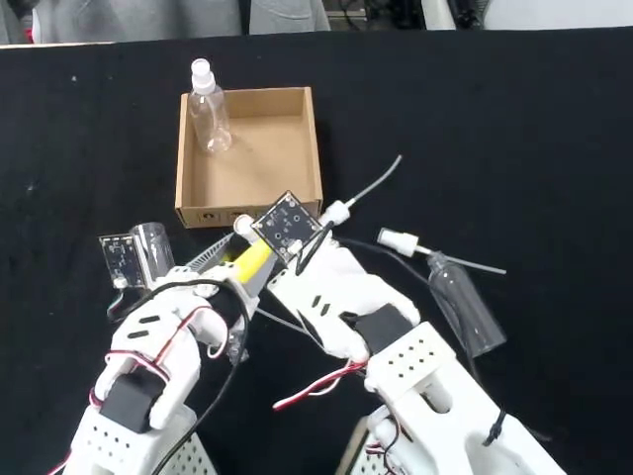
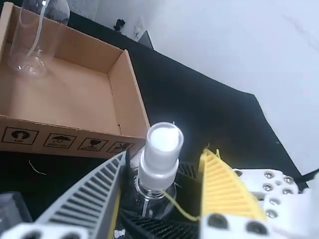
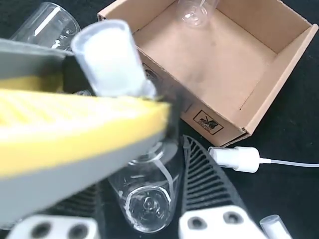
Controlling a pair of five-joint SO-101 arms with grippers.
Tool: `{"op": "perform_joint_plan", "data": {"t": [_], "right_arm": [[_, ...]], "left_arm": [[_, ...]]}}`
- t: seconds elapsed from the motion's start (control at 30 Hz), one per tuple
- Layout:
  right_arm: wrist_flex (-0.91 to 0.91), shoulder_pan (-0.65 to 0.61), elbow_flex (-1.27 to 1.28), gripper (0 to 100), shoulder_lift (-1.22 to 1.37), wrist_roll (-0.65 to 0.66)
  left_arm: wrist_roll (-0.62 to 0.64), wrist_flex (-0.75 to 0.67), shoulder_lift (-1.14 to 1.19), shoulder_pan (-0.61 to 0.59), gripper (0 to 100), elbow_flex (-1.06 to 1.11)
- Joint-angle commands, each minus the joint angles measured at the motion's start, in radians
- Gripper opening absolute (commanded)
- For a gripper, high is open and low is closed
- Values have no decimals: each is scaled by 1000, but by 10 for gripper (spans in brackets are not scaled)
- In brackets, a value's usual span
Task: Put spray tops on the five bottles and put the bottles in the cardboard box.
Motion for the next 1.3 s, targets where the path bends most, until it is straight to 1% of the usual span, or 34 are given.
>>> {"op": "perform_joint_plan", "data": {"t": [0.0, 0.23, 0.37, 0.43, 0.67, 0.8, 0.97, 1.07, 1.13, 1.27], "right_arm": [[-8, 40, -62, 21, -45, 12], [-8, 43, -62, 21, -45, 12], [-8, 43, -62, 21, -45, 12], [-8, 43, -62, 21, -44, 12], [-14, 40, -62, 21, -44, 12], [-60, 44, -54, 21, -42, 12], [-64, 44, -54, 21, -44, 12], [-64, 40, -56, 21, -44, 12], [-64, 40, -56, 21, -44, 12], [-64, 38, -56, 21, -44, 12]], "left_arm": [[12, 8, -14, 2, 216, -77], [15, 8, -14, -88, 216, -101], [83, 8, -14, -122, 216, -124], [97, 8, -14, -139, 216, -124], [98, 8, -14, -191, 216, -131], [92, 8, -14, -216, 216, -128], [92, 8, -14, -271, 216, -125], [91, 8, -14, -269, 216, -119], [71, 8, -14, -265, 216, -105], [-23, 6, -14, -263, 216, -74]]}}
